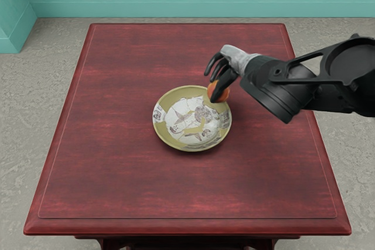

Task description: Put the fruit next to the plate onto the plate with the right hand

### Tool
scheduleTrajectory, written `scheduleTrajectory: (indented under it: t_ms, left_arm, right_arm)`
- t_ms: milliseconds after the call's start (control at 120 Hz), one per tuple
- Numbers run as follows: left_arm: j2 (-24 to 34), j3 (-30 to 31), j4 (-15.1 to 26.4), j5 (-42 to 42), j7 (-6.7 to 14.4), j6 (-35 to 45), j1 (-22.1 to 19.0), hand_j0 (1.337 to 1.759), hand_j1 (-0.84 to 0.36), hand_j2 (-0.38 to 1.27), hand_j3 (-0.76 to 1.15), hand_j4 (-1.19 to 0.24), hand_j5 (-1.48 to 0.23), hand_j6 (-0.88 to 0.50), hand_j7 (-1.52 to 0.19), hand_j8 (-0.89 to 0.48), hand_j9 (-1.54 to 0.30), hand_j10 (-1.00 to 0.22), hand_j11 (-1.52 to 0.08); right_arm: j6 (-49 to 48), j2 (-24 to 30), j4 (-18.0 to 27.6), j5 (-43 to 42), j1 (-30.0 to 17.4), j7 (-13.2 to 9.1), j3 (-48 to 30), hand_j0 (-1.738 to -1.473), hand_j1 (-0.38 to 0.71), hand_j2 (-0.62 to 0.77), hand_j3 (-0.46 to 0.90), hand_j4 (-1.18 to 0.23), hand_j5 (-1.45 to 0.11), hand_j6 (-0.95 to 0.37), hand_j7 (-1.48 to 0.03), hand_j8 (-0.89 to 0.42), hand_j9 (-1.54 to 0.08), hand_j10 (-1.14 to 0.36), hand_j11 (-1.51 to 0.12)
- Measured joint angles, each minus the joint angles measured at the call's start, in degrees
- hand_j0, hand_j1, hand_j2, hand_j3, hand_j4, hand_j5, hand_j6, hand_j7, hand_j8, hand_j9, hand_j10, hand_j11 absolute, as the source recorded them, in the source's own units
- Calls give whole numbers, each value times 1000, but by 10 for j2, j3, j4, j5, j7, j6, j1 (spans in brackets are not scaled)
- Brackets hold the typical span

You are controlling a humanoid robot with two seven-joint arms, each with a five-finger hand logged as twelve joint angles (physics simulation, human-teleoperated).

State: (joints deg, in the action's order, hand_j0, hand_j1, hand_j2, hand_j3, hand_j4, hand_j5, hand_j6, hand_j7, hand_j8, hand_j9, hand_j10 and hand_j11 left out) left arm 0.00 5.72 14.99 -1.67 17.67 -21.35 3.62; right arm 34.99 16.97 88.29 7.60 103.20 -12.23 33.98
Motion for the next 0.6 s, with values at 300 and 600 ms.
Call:
scheduleTrajectory:
  t_ms: [300, 600]
  left_arm:
    - [0, 0, 0, 0, 0, 0, 0, 1658, 349, 0, 0, 0, 0, 1, 0, 1, 0, 0, 0]
    - [0, 0, 0, 0, 0, 0, 0, 1658, 349, 0, 0, 0, 0, 1, 0, 1, 0, 0, 0]
  right_arm:
    - [0, -38, -2, -2, -10, 0, -17, -1656, 281, 598, 0, -876, -1131, -874, -1134, -548, -1127, -662, -1141]
    - [0, -51, -16, -2, -35, 0, -23, -1657, 251, 467, 0, -769, -987, -765, -993, -533, -987, -621, -996]
